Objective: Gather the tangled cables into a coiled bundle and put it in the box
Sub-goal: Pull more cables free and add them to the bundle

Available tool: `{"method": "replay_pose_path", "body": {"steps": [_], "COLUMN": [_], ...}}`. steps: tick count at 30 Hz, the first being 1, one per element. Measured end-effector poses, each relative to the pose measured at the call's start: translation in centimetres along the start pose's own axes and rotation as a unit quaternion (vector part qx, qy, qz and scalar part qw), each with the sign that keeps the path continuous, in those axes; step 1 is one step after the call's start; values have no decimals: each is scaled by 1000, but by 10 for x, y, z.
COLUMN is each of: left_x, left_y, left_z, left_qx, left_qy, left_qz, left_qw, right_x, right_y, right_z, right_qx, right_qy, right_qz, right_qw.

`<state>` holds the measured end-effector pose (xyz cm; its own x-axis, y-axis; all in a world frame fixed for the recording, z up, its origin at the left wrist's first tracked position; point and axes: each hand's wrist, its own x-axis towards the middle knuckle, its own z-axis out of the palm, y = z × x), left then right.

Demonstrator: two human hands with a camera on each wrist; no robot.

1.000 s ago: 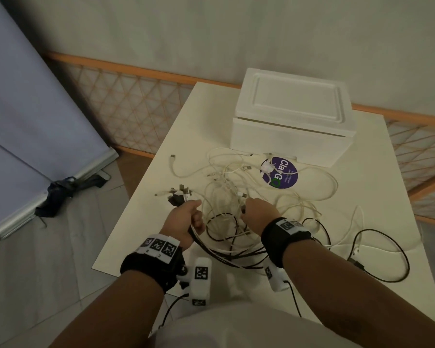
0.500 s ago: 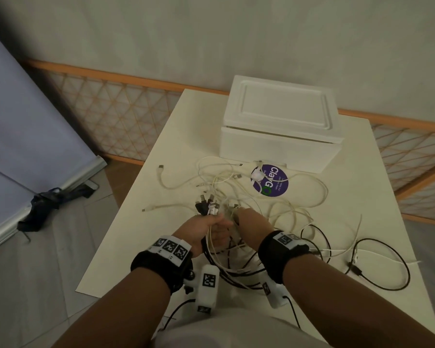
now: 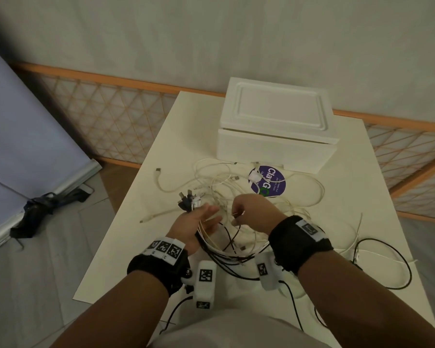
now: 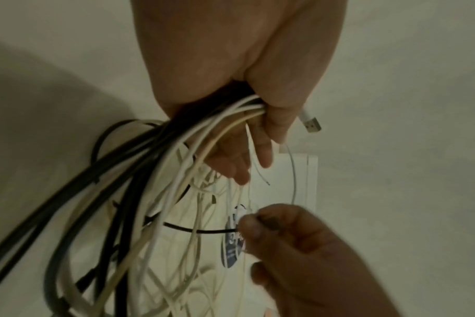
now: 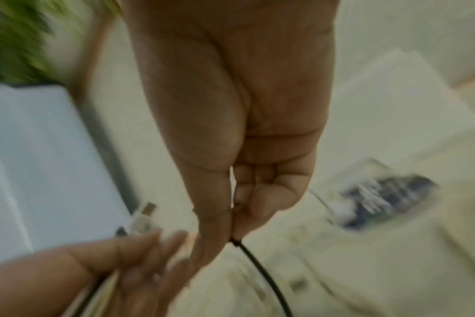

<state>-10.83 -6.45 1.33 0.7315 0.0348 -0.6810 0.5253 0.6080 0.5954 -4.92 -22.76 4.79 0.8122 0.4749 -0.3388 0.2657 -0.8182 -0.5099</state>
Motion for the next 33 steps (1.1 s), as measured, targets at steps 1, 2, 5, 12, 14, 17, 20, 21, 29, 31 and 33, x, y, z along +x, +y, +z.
{"method": "replay_pose_path", "body": {"steps": [1, 2, 5, 12, 14, 17, 20, 21, 29, 31, 33], "left_x": [-4, -10, -29, -47, -50, -52, -51, -52, -49, -51, -55], "left_y": [3, 7, 18, 46, 51, 59, 66, 67, 58, 55, 53], "left_z": [4, 9, 28, 50, 52, 47, 37, 35, 24, 25, 26], "left_qx": [10, 34, 100, 95, 62, -11, -71, -72, -30, -71, -110], "left_qy": [-21, -46, -132, -147, -150, -121, -120, -122, -81, -81, -93], "left_qz": [11, 27, 81, 176, 183, 178, 192, 200, 201, 185, 187], "left_qw": [1000, 998, 983, 969, 970, 976, 971, 970, 976, 977, 972], "right_x": [-4, -8, -18, -25, -30, -34, -36, -35, -34, -34, -33], "right_y": [-11, -23, -53, -64, -61, -54, -50, -48, -46, -47, -48], "right_z": [-12, -25, -61, -57, -50, -40, -35, -32, -13, -12, -11], "right_qx": [3, 22, 119, 234, 322, 405, 236, 156, 125, 126, 113], "right_qy": [16, 47, 156, 194, 138, -10, -54, -49, 17, 27, 38], "right_qz": [-26, -50, -92, -149, -131, -101, -78, -83, -113, -119, -124], "right_qw": [1000, 997, 976, 941, 928, 909, 967, 983, 986, 984, 985]}}
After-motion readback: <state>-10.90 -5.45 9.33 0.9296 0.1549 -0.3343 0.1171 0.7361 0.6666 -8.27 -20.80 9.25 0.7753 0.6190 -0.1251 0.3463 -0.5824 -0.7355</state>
